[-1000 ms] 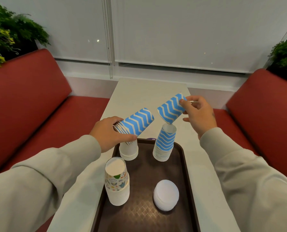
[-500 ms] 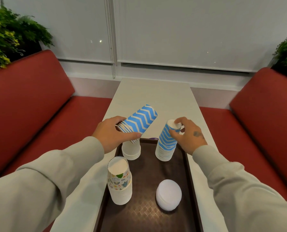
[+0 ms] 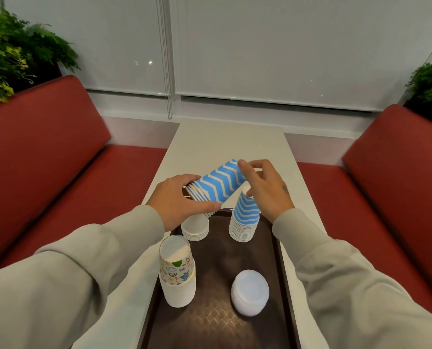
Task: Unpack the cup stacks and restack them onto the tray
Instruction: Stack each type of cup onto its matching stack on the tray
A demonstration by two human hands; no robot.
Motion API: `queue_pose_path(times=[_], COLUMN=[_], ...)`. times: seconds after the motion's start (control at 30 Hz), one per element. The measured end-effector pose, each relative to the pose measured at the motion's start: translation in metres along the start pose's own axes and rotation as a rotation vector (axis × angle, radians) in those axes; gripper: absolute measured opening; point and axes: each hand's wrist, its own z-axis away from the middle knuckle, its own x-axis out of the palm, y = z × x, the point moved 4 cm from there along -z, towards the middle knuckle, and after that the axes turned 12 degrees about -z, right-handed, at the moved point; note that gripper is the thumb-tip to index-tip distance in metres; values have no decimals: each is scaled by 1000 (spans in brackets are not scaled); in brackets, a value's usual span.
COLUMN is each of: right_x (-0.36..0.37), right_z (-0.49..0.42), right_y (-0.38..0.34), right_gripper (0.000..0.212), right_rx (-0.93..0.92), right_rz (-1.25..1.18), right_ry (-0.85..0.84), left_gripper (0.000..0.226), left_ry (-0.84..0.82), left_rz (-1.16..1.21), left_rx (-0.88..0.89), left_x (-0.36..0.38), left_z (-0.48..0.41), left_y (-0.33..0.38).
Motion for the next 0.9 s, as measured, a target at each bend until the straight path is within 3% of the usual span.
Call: queue_pose_path(times=[0.1,0.43,0.53,0.7,0.8,0.9], right_x=[10,4,0,-24,-42,-48], right_z=[0,-8,-11,-22,-29,-29], right_y=[1,-3,-2,-1,-7,-9], right_gripper=[45,41,39,36,33,37], right_rx=[63,26,37,39,-54,-138], right_rz=[-68,-172,-158,-228,-106,81], right_ry=[-101,-97,-74,91,177,158], left_gripper=[81,80,66,65,64,61], left_ry=[4,-3,-10,-26,2,35], left_rz=[-6,-53,-37,-43,-53,-60], left_rx=[16,24,33,-7,-39,-72], left_x=[1,-1,-2,-3,-6,-7], left_z=[0,-1,-1,2,1,2], left_y=[3,9,12,-1,-9,-14])
